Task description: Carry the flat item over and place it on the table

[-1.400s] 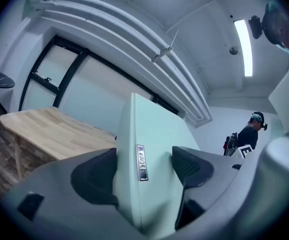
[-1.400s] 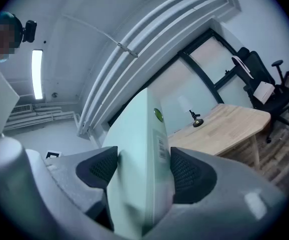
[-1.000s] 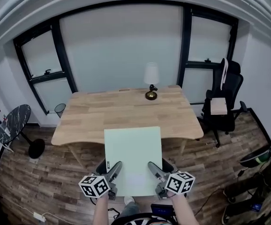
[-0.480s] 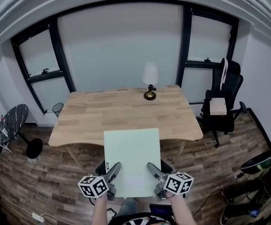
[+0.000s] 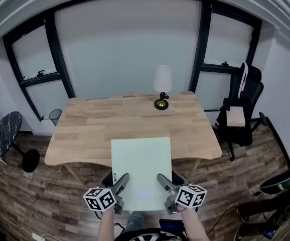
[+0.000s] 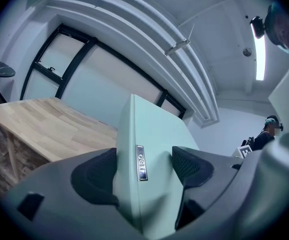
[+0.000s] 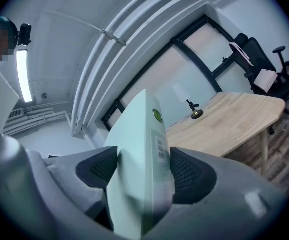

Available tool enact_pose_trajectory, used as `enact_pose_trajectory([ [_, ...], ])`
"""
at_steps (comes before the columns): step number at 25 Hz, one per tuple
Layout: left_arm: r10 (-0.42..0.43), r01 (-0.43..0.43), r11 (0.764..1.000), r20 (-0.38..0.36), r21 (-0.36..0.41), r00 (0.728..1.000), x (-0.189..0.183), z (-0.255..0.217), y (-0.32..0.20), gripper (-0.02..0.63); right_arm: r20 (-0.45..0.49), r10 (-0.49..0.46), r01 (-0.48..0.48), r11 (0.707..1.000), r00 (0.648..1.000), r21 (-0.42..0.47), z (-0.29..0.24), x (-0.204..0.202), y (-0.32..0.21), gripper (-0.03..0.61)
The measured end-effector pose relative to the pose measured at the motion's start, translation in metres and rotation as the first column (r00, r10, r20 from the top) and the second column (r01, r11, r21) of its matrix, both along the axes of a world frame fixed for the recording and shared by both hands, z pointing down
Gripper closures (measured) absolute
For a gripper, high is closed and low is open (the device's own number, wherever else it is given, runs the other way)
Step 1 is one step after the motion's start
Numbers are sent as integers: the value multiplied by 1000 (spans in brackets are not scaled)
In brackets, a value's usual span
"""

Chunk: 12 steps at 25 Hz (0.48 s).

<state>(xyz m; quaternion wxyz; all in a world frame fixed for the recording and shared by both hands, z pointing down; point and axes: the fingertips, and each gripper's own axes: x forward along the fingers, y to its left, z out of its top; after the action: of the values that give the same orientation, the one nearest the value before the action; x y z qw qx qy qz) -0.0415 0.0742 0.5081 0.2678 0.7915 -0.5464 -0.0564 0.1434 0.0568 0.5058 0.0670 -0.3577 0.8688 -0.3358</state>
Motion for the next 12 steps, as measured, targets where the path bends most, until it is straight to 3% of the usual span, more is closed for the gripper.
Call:
enact_pose_trajectory([
  [12, -4, 3, 999, -23, -41, 1000, -106, 12, -171, 275, -30, -5, 3, 999, 1000, -44, 5, -107, -172, 265],
])
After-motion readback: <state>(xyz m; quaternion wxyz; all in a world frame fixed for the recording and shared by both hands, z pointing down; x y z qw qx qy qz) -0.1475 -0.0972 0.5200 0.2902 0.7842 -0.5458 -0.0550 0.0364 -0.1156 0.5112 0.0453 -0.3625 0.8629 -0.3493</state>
